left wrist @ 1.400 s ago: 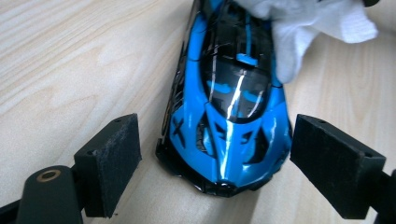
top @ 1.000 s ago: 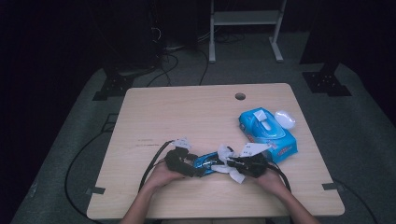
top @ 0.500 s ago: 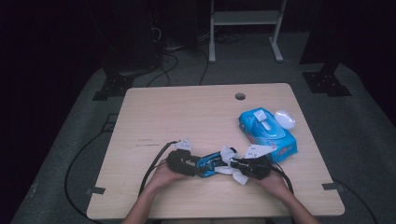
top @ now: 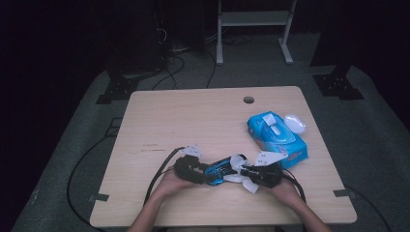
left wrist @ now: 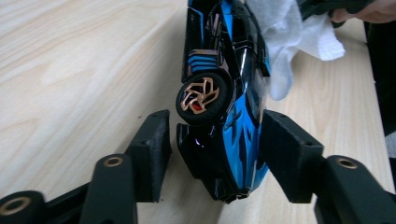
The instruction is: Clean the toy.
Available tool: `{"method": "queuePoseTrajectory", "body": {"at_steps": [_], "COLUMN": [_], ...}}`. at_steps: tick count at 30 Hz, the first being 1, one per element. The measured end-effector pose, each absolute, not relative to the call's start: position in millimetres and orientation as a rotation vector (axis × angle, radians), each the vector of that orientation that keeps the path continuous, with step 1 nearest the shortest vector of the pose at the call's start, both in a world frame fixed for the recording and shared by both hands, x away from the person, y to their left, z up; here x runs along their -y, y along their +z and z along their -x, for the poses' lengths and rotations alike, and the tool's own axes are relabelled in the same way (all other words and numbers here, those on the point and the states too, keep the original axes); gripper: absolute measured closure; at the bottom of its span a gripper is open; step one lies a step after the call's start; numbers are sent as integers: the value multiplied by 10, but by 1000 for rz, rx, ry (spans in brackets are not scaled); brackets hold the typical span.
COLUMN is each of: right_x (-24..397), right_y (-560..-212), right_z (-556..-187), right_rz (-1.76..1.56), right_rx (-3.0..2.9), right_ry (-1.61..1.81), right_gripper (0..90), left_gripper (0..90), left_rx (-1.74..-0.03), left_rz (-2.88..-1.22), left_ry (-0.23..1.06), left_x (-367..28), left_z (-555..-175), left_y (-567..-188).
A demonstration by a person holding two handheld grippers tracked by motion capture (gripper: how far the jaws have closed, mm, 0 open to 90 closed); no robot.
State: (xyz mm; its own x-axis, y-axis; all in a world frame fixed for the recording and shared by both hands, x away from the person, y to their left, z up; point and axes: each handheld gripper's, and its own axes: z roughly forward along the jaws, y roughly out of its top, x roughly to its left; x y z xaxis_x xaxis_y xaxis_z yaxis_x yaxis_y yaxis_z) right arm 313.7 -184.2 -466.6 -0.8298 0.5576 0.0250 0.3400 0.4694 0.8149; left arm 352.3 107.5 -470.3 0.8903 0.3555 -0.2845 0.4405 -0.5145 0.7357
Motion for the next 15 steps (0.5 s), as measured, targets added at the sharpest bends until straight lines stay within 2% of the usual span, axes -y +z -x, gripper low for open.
{"method": "queuePoseTrajectory", "body": {"at_steps": [3,6,9,15], "right_x": [1859,1864,1867,1858], "right_y": [-4667,-4675,-4669,-4602], "right_z": [-3127,-3115,-3102,-3037], "right_rz": [-772,-780,-807,-804], "right_rx": [-2481,-2477,-2490,-2489], "right_ry": [1282,1286,1284,1376], "right_gripper": [831,830,829,830], "left_gripper": [515,531,538,639], "left_rx": [-516,-481,-421,-332], "left_rz": [-2176,-2193,-2229,-2229], "left_ry": [-103,-60,20,139], "left_x": [-1050,-1024,-1000,-968], "left_z": [-3487,-3448,-3408,-3334], "left_y": [-4686,-4666,-4622,-4544]}}
